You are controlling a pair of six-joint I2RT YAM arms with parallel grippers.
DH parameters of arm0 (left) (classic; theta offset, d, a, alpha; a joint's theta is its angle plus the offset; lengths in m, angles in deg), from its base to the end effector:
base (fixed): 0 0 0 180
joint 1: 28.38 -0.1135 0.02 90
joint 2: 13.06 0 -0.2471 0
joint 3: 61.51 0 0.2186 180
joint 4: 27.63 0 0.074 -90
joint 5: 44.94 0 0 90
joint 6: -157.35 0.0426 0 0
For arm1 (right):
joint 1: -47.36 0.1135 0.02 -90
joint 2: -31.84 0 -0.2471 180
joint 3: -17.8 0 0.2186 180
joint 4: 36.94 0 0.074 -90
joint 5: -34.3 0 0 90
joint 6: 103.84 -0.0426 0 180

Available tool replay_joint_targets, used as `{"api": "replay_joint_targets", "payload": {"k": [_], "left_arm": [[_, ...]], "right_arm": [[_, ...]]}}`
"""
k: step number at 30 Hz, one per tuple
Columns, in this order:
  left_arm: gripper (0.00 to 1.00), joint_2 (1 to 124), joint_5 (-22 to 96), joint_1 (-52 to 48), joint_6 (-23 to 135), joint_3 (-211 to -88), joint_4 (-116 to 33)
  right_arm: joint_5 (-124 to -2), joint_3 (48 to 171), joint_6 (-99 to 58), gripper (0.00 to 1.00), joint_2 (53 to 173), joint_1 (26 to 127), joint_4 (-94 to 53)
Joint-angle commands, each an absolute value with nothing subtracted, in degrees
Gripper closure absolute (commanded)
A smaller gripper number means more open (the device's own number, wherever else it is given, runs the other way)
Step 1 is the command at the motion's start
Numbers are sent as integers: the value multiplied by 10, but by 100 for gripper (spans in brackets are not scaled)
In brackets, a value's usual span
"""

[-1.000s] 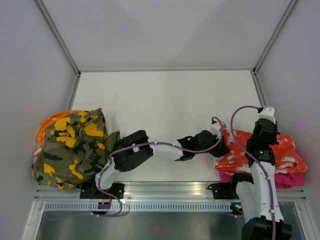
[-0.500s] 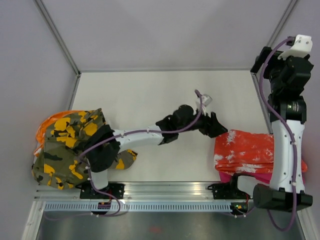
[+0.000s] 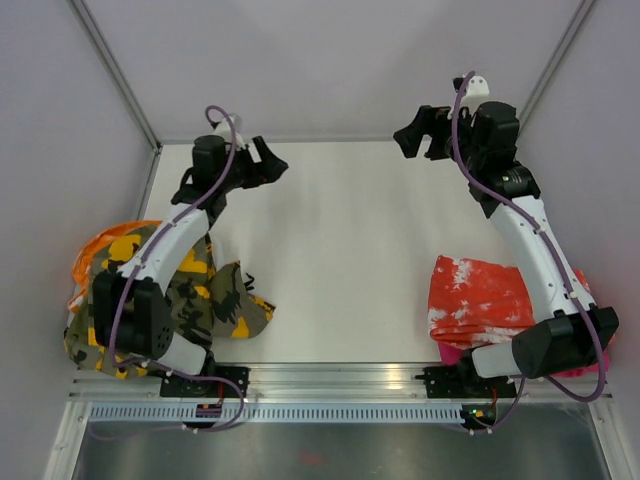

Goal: Fold and stack the trousers
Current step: Neatly place the folded trousers to the corner

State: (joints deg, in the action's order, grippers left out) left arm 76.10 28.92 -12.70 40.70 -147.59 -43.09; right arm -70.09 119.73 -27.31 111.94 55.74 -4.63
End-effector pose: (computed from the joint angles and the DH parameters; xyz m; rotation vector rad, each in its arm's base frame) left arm 0.3276 -0.1043 0.3123 0.0116 1.9555 -0.7625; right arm 0.2891 0.0533 0.4172 -0.1068 1.7711 0.4970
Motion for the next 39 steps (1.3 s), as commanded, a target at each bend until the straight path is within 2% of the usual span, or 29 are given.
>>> {"api": "replay_joint_targets", "payload": {"k": [1, 5, 12, 20, 25, 39], "left_arm": [[11, 657, 301, -185, 477, -1477, -531], [9, 561, 314, -199, 513, -1441, -563], [6, 395, 351, -200, 559, -1340, -585], [0, 234, 395, -199, 569, -1235, -575], [0, 212, 446, -199, 550, -1218, -574], [0, 205, 440, -199, 531, -1214, -575]], "right_arm": [[-743, 1187, -282, 2, 1102, 577, -88], [-714, 1119, -292, 2, 1069, 578, -107], [-684, 951, -272, 2, 941, 578, -186], [-670, 856, -298, 2, 837, 578, -200], [-655, 836, -307, 2, 805, 578, -191], [-631, 827, -323, 2, 800, 579, -183]]}}
